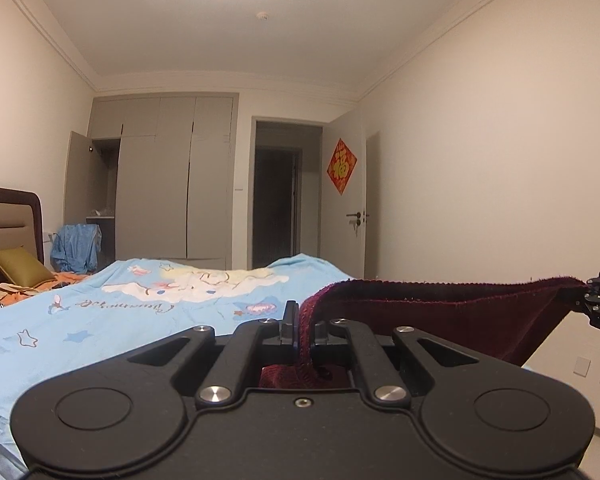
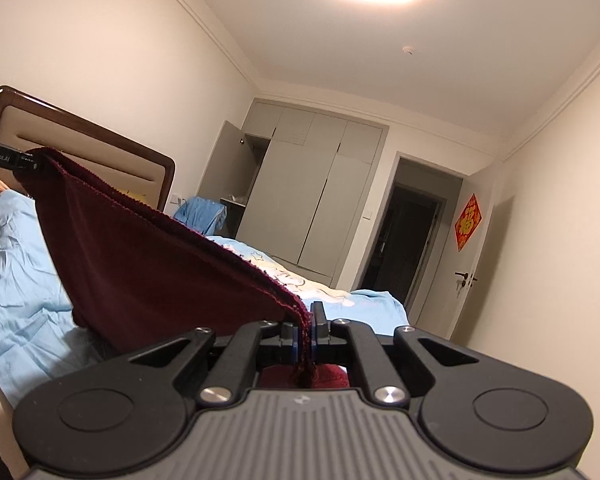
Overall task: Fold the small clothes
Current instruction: 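Lift the hem with both tools and carry it toward the collar, then lower the hem onto the collar and open both tools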
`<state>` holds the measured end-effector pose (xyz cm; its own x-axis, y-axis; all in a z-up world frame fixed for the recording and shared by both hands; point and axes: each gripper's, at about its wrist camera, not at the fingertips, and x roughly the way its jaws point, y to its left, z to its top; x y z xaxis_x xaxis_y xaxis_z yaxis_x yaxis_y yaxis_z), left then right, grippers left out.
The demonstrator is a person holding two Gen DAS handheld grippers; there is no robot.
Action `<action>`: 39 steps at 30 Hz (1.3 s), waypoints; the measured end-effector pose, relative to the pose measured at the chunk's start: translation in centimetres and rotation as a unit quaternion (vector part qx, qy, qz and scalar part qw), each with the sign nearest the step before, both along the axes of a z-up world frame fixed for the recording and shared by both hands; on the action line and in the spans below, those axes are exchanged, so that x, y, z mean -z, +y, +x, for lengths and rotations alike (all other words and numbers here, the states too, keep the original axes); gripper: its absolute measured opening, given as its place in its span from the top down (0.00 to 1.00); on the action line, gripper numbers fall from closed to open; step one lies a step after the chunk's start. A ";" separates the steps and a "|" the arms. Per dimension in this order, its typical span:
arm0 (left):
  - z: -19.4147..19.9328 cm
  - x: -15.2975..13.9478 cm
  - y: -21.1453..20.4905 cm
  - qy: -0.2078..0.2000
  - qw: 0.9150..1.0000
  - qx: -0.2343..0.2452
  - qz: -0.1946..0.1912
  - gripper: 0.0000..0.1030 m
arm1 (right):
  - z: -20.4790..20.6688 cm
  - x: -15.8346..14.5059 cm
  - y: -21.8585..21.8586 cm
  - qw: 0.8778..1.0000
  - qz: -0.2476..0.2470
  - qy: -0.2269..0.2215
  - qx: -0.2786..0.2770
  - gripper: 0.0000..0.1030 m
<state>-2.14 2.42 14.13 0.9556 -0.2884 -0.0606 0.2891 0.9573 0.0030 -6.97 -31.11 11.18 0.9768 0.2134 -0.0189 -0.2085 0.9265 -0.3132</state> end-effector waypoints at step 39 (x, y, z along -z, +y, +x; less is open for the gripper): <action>32.4 11.0 -0.9 0.288 0.951 -0.073 0.090 0.93 | 34.2 9.1 1.0 0.969 0.002 0.243 0.028 0.93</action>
